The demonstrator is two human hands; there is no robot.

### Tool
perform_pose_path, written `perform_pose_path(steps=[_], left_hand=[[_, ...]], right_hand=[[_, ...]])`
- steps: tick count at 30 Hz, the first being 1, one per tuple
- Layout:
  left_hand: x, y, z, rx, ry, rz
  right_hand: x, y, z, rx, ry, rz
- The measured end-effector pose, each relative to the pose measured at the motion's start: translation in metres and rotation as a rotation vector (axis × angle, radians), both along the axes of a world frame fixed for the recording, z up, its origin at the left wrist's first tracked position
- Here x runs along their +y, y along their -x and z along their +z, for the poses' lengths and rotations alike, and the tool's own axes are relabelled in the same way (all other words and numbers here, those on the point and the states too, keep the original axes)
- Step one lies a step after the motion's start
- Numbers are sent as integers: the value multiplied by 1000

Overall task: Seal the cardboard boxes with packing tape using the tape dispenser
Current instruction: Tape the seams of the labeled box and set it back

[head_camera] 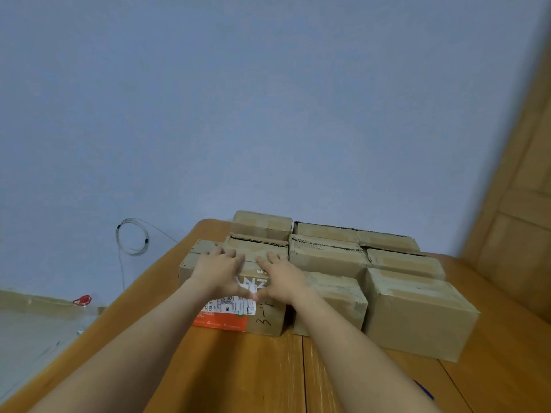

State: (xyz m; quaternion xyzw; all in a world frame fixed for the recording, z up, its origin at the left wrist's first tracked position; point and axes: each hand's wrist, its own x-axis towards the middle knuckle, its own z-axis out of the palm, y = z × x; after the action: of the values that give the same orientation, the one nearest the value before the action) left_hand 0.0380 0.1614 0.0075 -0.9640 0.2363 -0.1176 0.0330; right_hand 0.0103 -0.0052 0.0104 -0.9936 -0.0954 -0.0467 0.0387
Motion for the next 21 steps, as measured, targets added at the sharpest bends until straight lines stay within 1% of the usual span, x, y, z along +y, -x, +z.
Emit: perform_pose_path(steps=[7,13,15,17,21], left_hand=[[10,32,-1,-126,-32,-75],[18,66,-12,-231,43,-118],[18,77,-18,-299,66,-144],[16,90,-28,-350,66,-127],[5,115,-35,-363,125,-151]], right_hand=[[0,37,2,10,-53,51],[1,78,3,-12,-43,97],[0,92,3,-15,-26,107],[-4,107,1,-23,-28,111],[-16,139,0,-22,-32,95]])
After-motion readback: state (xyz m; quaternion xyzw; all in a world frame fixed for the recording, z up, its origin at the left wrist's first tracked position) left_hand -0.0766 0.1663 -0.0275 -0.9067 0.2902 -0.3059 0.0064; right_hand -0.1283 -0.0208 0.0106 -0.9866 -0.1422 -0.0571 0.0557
